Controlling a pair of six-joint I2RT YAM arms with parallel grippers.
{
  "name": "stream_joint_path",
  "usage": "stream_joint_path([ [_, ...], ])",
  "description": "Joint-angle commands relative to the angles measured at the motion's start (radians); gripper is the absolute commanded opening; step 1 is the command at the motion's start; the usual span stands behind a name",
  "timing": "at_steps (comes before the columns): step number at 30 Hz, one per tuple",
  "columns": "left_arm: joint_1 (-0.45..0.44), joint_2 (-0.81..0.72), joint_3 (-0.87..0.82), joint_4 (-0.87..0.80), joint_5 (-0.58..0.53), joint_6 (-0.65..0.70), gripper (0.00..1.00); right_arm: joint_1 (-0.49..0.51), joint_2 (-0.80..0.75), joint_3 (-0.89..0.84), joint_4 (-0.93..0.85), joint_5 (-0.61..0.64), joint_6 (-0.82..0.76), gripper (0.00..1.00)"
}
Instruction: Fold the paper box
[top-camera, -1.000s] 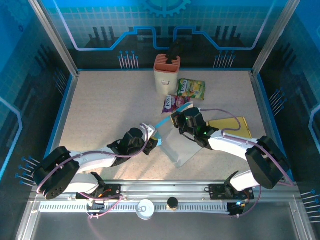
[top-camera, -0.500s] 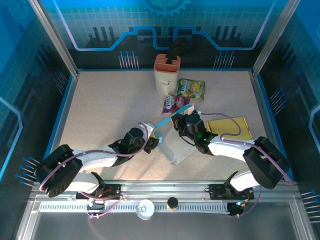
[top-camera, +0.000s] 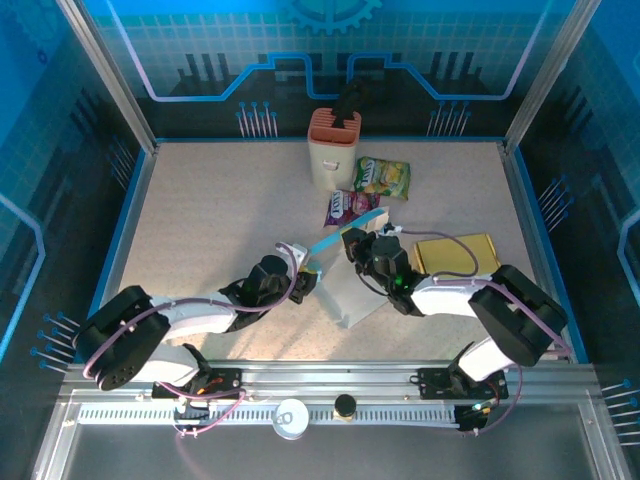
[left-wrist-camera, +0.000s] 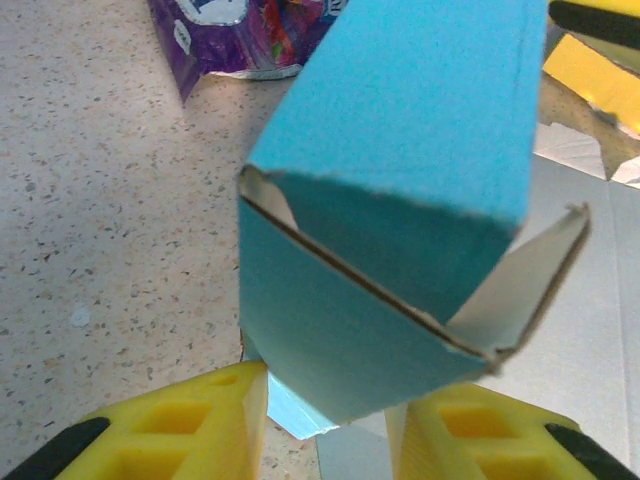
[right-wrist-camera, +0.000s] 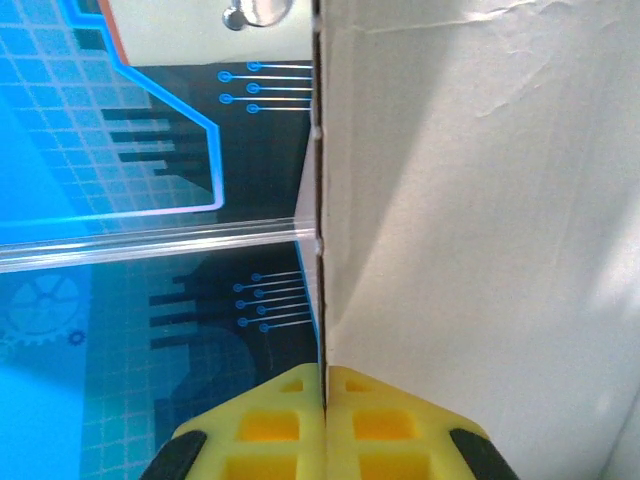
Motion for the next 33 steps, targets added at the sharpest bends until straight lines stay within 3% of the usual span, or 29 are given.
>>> stream_joint_path([
  [1,0.006,0.014,-0.01,0.076,-0.036,-0.03,0.34,0.042,0.067,-0.053,0.129,0.019,-0.036,0.0],
  [10,0.0,0.055,0.009,0.102,-0.072,-0.059,0.33,0.063,0.126,-0.07,0.203,0.049,-0.024,0.0],
  [23,-0.075,0.134,0.062,0.119,-0.293,-0.112,0.35,0.065,0.104,-0.056,0.139,0.037,-0.013,0.0],
  [29,-0.095,0.164,0.092,0.12,-0.35,-0.109,0.19,0.066,0.103,-0.062,0.133,0.039,-0.004,0.0],
  [33,-0.112,0.18,0.112,0.113,-0.385,-0.115,0.15,0.065,0.101,-0.058,0.122,0.039,-0.004,0.0],
])
